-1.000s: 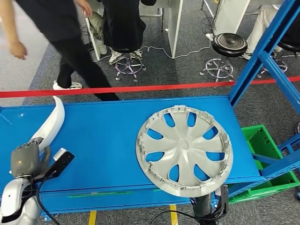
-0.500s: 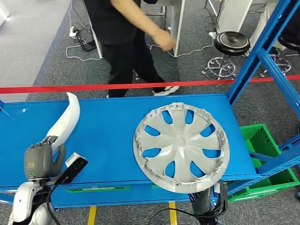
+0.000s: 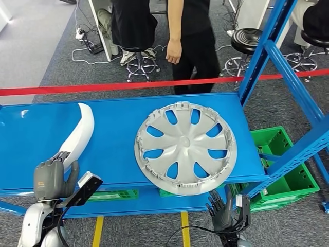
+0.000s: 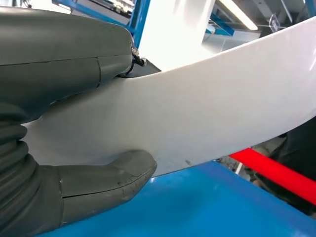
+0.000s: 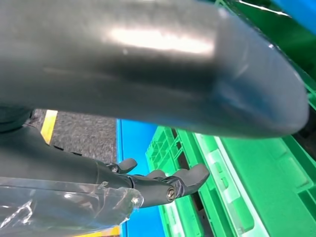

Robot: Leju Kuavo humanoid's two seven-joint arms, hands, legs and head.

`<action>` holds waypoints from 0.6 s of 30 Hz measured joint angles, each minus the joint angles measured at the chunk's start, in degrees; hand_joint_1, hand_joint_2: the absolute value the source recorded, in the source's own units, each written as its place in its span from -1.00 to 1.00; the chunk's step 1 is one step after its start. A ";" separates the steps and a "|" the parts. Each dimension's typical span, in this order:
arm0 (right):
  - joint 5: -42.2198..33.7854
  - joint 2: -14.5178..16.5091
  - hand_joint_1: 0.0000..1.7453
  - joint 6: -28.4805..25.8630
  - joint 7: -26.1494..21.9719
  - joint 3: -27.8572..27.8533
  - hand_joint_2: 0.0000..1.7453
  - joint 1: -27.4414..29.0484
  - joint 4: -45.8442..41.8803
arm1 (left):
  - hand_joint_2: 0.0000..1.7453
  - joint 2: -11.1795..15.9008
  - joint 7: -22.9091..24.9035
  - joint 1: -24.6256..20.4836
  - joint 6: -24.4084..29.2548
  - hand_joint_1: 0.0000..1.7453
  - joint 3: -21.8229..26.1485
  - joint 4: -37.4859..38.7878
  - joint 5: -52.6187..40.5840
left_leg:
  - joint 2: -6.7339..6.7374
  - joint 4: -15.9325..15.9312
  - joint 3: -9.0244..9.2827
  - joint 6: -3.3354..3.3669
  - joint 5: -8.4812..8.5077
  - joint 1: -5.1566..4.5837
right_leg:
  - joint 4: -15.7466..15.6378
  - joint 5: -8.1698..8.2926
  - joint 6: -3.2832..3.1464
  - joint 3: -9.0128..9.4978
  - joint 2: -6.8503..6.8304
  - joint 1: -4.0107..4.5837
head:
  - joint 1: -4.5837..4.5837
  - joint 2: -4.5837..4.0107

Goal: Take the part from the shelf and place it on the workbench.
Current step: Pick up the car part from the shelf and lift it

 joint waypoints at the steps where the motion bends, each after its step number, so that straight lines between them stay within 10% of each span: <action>1: 0.08 0.00 -1.00 -0.03 0.00 0.00 -1.00 0.02 -0.08 | 1.00 -0.01 0.03 -0.12 0.02 1.00 -0.18 -0.10 0.02 | 0.46 -3.02 1.98 0.25 0.23 -0.26 | 0.00 0.25 0.21 -0.09 -0.23 0.15 | -0.02 0.00; 5: 0.28 -0.01 -1.00 -0.11 0.00 0.00 -1.00 0.06 -0.21 | 1.00 0.03 0.30 -0.25 0.11 1.00 -0.52 -0.25 0.38 | -0.04 -5.71 2.52 1.21 0.92 -0.51 | -0.03 0.68 1.43 -0.35 -1.33 0.18 | -0.01 -0.01; 10: 0.40 -0.01 -1.00 -0.34 0.00 0.00 -1.00 0.02 -0.22 | 1.00 0.22 0.48 -0.09 0.05 1.00 -0.85 -0.39 0.56 | -1.77 -5.97 0.30 2.33 3.22 -0.48 | 13.25 -9.09 2.34 -4.25 -0.76 0.14 | 0.38 0.00; 12: 0.40 -0.01 -1.00 -0.39 0.00 0.01 -1.00 0.02 -0.23 | 1.00 0.29 0.49 -0.01 0.03 1.00 -0.91 -0.39 0.56 | -2.67 -5.95 -0.88 2.32 4.19 -0.65 | 15.34 -9.40 2.12 -3.67 -0.65 0.19 | 0.37 0.00; 15: 0.46 -0.02 -1.00 -0.56 0.01 0.02 -1.00 -0.05 -0.42 | 1.00 0.36 0.63 -0.02 0.02 1.00 -1.02 -0.40 0.58 | -4.39 -5.93 -2.41 1.98 5.66 -0.80 | 4.95 -5.55 0.73 3.93 1.93 0.31 | 0.32 -0.01; 18: 0.57 -0.02 -1.00 -0.81 -0.03 0.05 -1.00 -0.17 -0.79 | 1.00 0.37 0.78 -0.17 0.03 1.00 -1.28 -0.51 0.60 | -6.00 -6.15 -3.18 1.10 7.21 -0.44 | -2.32 -5.27 0.18 8.35 4.72 0.47 | 0.36 0.00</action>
